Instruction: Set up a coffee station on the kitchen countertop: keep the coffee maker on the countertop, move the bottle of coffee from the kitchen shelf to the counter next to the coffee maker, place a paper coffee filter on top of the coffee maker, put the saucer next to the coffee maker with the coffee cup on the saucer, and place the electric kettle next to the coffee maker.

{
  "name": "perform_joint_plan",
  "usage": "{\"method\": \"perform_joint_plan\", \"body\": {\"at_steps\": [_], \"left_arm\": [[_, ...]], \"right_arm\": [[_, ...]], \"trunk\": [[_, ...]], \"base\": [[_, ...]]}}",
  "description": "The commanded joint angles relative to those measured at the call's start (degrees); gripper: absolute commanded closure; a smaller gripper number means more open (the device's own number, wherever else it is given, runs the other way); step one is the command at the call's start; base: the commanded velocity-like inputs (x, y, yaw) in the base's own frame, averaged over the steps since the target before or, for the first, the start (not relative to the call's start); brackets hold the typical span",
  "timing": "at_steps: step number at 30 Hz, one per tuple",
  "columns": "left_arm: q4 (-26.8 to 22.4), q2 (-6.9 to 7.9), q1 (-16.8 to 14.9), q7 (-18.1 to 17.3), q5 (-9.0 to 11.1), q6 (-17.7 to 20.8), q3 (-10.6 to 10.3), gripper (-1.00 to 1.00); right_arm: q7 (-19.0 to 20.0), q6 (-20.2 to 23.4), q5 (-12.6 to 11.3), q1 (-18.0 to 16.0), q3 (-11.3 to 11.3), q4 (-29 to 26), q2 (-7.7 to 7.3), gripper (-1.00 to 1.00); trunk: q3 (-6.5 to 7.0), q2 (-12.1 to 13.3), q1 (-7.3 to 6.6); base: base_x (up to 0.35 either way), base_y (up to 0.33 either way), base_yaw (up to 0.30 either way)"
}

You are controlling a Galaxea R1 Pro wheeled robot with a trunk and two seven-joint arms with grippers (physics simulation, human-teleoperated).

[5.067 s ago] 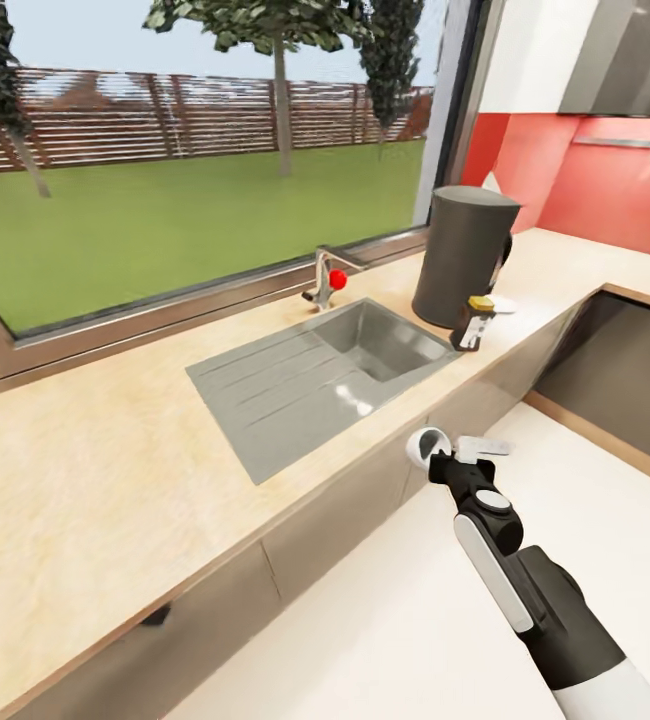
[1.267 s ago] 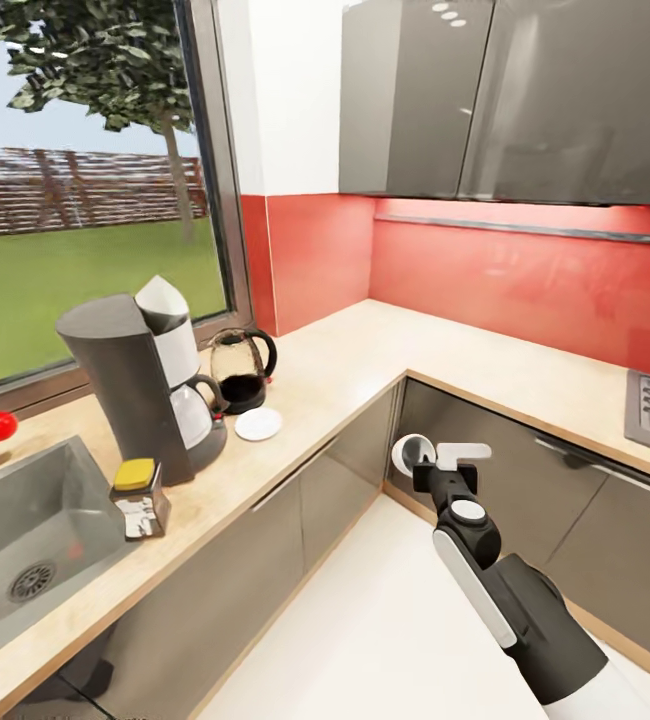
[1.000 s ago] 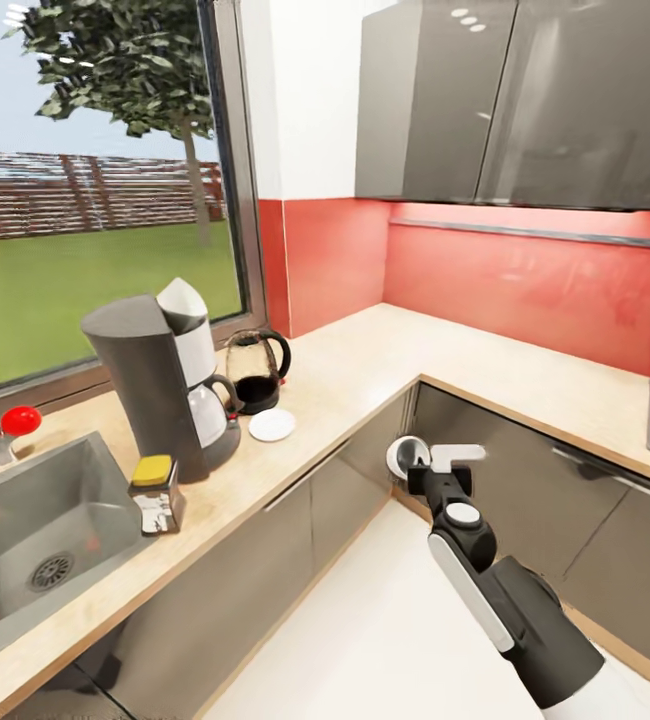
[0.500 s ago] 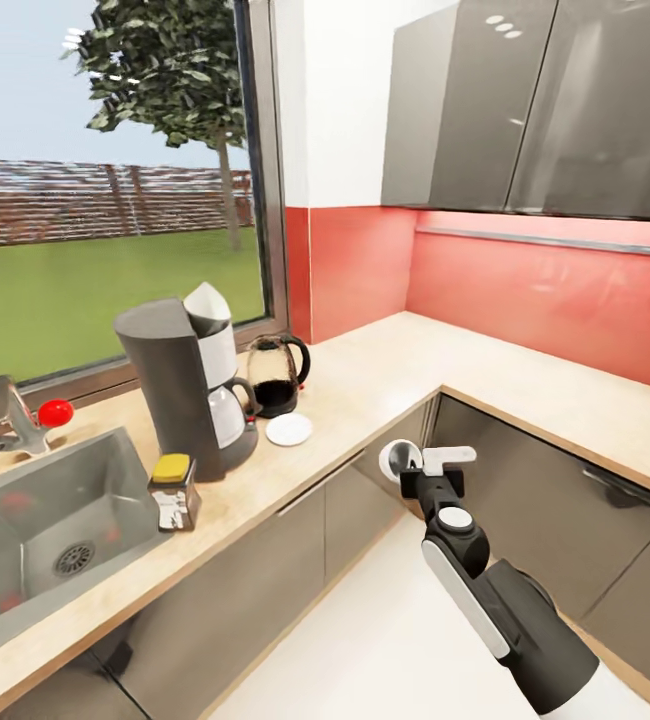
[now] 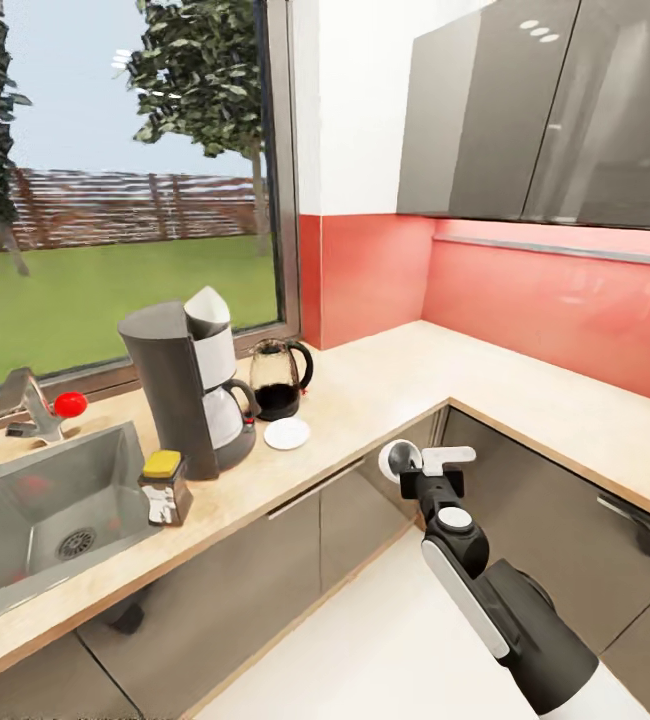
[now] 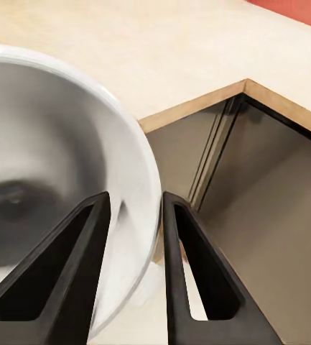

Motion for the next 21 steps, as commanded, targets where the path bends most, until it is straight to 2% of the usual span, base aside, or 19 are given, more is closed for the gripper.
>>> {"method": "perform_joint_plan", "body": {"at_steps": [1, 8, 18, 21], "left_arm": [[-0.1, 0.0, 0.0, 0.1, 0.5, 0.1, -0.2, -1.0], [-0.1, -0.09, -0.1, 0.1, 0.5, 0.1, -0.2, -1.0], [-0.1, -0.09, -0.1, 0.1, 0.5, 0.1, -0.2, -1.0], [-0.1, -0.09, -0.1, 0.1, 0.5, 0.1, -0.2, -1.0]], "right_arm": [[-0.5, 0.1, -0.5, -0.1, 0.2, -0.1, -0.07, 1.0], [-0.5, 0.1, -0.5, -0.1, 0.2, -0.1, -0.07, 1.0], [-0.5, 0.2, -0.5, -0.1, 0.2, -0.1, -0.07, 1.0], [-0.5, 0.2, -0.5, -0.1, 0.2, 0.0, -0.07, 1.0]], "trunk": [[-0.02, -0.1, 0.03], [0.45, -0.1, 0.03], [1.13, -0.1, 0.03], [1.33, -0.1, 0.03]], "base": [[0.08, -0.267, 0.19], [0.107, -0.118, 0.191], [0.094, -0.011, 0.192], [0.092, -0.144, 0.192]]}}
